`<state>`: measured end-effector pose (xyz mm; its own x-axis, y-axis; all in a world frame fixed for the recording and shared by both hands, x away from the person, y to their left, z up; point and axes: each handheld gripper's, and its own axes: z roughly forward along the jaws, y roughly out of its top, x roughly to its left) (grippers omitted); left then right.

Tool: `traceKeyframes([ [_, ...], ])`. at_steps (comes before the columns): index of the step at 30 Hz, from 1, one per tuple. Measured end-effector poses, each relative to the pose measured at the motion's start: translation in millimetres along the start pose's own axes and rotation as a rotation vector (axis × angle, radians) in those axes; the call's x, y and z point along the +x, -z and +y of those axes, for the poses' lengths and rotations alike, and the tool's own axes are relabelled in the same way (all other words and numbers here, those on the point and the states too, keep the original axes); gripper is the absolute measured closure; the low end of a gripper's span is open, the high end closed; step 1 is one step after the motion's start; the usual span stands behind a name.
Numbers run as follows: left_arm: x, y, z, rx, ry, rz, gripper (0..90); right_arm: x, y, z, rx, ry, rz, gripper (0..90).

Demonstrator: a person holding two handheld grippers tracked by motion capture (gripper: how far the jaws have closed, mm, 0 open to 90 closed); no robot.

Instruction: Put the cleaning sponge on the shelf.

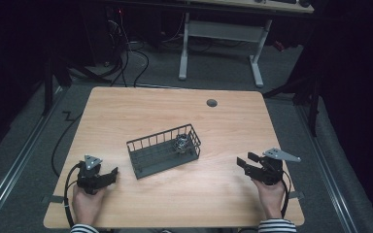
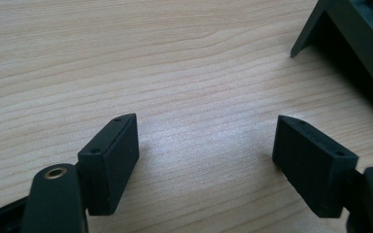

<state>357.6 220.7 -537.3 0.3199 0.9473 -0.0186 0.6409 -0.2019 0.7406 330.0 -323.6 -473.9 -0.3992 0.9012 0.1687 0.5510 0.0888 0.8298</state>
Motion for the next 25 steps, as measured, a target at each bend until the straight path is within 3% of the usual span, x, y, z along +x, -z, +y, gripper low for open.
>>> traceKeyframes([
  [9, -0.2, -0.1, 0.1, 0.001, -0.002, 0.000, 25.1, -13.9, -23.2, -21.8, 0.087, -0.017, -0.062, 37.8],
  [14, 0.1, 0.2, -0.1, -0.004, 0.009, 0.011, 27.9, -13.6, -40.4, -28.3, 0.155, 0.036, -0.127, 35.6],
  [16, 0.0, 0.2, -0.2, -0.004, 0.008, 0.013, 28.3, -11.7, -48.3, -32.6, 0.198, 0.088, -0.170, 34.8],
  [17, 0.0, 0.3, -0.3, -0.004, 0.009, 0.012, 28.3, -10.9, -49.3, -34.8, 0.180, 0.107, -0.176, 35.6],
  [25, 2.1, 0.6, -0.2, -0.006, 0.015, -0.001, 28.1, -10.5, -49.5, -34.6, 0.180, 0.098, -0.182, 35.4],
])
